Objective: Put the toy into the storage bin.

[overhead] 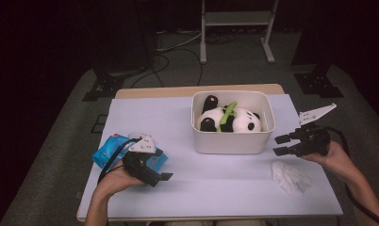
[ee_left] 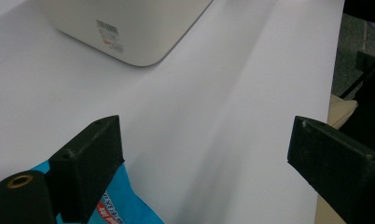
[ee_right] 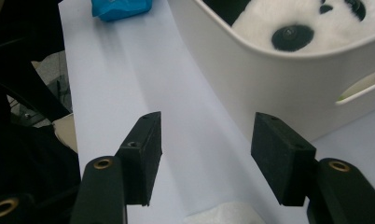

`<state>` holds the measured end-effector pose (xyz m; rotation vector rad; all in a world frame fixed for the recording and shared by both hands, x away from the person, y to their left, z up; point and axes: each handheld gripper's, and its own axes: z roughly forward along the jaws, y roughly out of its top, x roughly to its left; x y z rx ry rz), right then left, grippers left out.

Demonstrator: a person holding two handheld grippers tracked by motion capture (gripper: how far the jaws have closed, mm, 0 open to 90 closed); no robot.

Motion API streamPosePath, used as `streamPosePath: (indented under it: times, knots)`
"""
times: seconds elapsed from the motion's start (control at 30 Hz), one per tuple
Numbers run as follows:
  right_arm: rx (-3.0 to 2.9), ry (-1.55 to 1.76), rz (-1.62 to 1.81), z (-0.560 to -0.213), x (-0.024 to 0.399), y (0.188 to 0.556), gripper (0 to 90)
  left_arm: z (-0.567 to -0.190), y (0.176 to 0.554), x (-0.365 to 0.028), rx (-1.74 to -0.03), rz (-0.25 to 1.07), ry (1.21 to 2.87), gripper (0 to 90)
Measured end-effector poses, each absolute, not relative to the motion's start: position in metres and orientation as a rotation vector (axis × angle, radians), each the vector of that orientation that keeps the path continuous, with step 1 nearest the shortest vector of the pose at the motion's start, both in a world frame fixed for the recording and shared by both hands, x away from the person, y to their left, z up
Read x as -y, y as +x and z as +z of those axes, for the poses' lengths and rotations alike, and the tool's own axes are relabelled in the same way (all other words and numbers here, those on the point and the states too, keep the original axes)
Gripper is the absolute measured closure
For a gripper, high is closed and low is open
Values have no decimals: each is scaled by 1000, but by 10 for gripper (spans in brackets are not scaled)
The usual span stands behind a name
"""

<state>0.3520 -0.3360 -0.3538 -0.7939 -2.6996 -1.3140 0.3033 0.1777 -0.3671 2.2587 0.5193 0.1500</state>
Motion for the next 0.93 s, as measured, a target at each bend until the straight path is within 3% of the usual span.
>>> streamPosePath:
  times: [0.93]
  knots:
    - [2660,-837,-1312,-386,346,324,404,-368,304,-177,-518,153,2256,94]
